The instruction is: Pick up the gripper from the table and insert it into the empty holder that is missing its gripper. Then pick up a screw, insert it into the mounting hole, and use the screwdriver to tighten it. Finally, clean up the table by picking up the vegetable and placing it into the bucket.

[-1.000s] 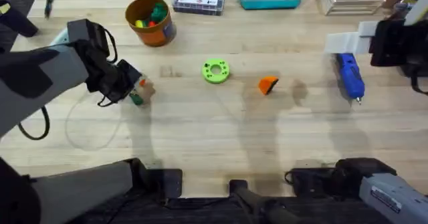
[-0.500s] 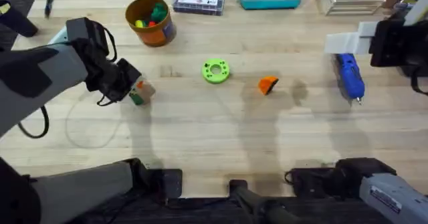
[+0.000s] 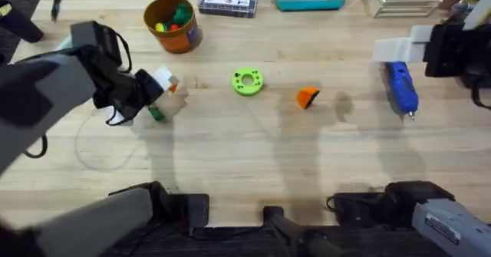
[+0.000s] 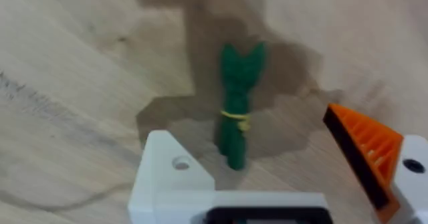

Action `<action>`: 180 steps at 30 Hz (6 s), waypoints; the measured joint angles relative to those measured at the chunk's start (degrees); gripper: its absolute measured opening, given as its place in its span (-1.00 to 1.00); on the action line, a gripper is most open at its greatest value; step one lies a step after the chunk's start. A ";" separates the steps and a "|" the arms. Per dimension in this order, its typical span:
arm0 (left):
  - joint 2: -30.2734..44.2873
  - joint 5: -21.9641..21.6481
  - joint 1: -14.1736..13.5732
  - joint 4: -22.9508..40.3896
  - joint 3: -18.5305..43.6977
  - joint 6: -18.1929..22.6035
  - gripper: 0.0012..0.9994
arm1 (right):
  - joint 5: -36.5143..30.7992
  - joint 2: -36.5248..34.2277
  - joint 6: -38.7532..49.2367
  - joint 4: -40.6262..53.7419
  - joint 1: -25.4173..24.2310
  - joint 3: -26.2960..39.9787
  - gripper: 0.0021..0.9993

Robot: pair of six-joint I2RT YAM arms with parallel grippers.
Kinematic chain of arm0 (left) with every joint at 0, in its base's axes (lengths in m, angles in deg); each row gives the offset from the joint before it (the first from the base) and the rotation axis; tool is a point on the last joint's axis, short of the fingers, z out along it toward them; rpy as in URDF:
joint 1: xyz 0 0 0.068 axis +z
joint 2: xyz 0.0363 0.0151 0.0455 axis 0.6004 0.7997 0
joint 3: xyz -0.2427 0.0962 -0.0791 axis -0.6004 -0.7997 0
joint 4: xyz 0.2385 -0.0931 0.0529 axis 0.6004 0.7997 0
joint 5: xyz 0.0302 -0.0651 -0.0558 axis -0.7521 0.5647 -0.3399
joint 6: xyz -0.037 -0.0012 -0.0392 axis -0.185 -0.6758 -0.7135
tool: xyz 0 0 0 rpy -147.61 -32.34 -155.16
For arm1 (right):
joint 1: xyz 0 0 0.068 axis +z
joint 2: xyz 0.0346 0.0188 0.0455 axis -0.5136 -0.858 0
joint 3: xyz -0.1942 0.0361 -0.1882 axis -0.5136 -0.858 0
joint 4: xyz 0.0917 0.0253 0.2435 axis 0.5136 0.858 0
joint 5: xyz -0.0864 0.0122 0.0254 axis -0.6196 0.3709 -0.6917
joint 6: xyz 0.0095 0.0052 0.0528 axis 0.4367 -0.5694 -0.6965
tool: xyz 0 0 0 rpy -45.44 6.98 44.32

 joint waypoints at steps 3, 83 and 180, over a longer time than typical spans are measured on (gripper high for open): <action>-10.18 2.89 -2.49 -0.01 0.31 3.85 0.97 | 0.00 0.00 0.00 0.00 0.00 0.00 0.99; -77.57 50.19 -11.79 -30.24 -40.62 32.18 0.97 | 0.00 -0.02 0.00 0.00 0.00 0.00 0.99; -77.56 54.17 -11.79 -29.96 -40.70 32.85 0.97 | 47.83 -19.06 -3.94 -25.36 19.18 -8.69 -0.99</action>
